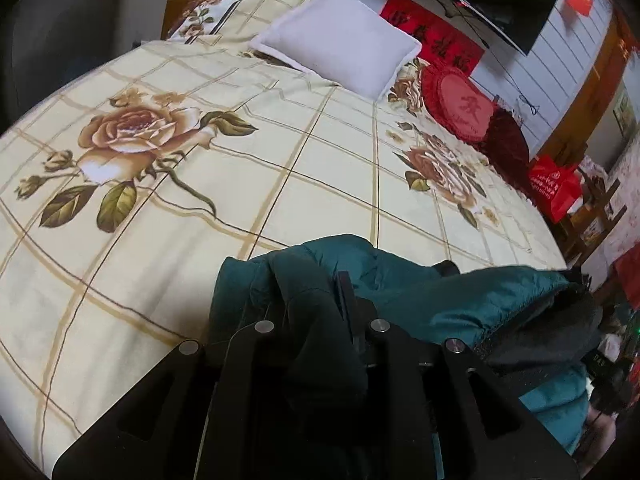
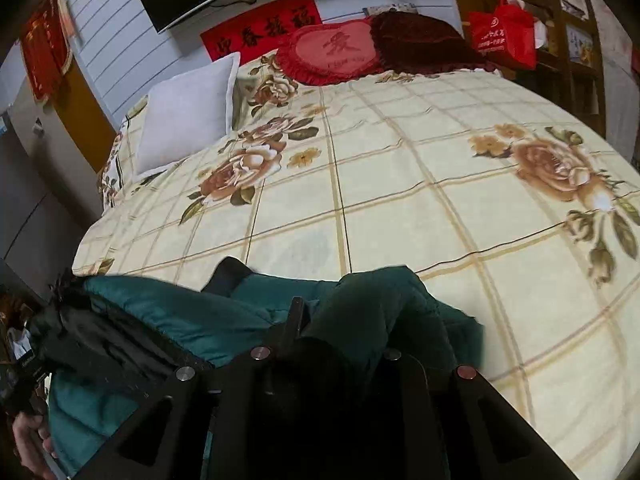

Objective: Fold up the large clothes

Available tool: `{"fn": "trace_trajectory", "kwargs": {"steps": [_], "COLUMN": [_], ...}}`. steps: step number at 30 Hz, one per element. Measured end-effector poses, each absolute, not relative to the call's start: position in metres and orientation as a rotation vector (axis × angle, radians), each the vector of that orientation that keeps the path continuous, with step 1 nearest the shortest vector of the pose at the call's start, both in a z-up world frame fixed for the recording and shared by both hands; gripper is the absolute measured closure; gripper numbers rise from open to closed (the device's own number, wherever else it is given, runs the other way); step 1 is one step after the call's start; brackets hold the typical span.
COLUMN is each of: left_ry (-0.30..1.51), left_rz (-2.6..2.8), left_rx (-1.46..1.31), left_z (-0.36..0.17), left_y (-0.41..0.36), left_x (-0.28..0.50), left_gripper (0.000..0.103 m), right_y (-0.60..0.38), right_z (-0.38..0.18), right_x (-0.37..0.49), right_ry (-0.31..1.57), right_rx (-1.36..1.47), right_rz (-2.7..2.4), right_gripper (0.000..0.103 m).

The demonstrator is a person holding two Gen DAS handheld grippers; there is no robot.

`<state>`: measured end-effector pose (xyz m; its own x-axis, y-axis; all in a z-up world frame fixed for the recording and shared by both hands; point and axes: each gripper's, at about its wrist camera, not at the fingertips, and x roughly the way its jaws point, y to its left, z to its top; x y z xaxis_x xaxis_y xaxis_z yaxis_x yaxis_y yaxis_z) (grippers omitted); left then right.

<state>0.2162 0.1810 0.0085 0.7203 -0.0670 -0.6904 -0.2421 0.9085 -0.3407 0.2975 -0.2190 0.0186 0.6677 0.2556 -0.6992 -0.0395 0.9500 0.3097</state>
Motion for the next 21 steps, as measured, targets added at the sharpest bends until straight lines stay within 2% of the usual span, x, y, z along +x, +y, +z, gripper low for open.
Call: {"fn": "trace_trajectory", "kwargs": {"steps": [6, 10, 13, 14, 15, 16, 17, 18, 19, 21], "left_ry": [0.833, 0.847, 0.828, 0.822, 0.820, 0.820, 0.823, 0.824, 0.818, 0.797], "left_rz": [0.053, 0.004, -0.046, -0.058, -0.074, -0.084, -0.109, -0.125, -0.093, -0.062], "left_rx": [-0.485, -0.428, -0.372, -0.363, -0.354, -0.355, -0.363, -0.371, -0.360, -0.362], "left_z": [0.011, 0.038, 0.063, 0.067, 0.070, 0.071, 0.072, 0.072, 0.072, 0.075], "left_y": [0.190, 0.194, 0.191, 0.191, 0.189, 0.189, 0.189, 0.189, 0.190, 0.195], "left_x": [0.219, 0.217, 0.211, 0.209, 0.208, 0.208, 0.209, 0.210, 0.210, 0.210], "left_gripper": [0.085, 0.082, 0.076, 0.070, 0.060, 0.054, 0.033, 0.010, 0.000, 0.000], "right_y": [-0.223, -0.244, -0.254, -0.254, -0.254, -0.254, -0.254, -0.253, -0.251, -0.246], "right_z": [0.018, 0.033, 0.050, 0.057, 0.064, 0.071, 0.076, 0.080, 0.084, 0.086], "right_x": [0.294, 0.281, 0.268, 0.262, 0.256, 0.251, 0.246, 0.242, 0.239, 0.237], "right_ry": [0.840, 0.847, 0.808, 0.791, 0.773, 0.751, 0.733, 0.719, 0.714, 0.733], "right_rx": [0.345, 0.519, 0.581, 0.571, 0.556, 0.541, 0.529, 0.506, 0.481, 0.430], "right_rz": [0.187, 0.216, 0.246, 0.247, 0.249, 0.257, 0.260, 0.252, 0.243, 0.252], "right_gripper": [0.077, 0.070, 0.062, 0.052, 0.037, 0.030, 0.022, 0.022, 0.022, 0.022]}}
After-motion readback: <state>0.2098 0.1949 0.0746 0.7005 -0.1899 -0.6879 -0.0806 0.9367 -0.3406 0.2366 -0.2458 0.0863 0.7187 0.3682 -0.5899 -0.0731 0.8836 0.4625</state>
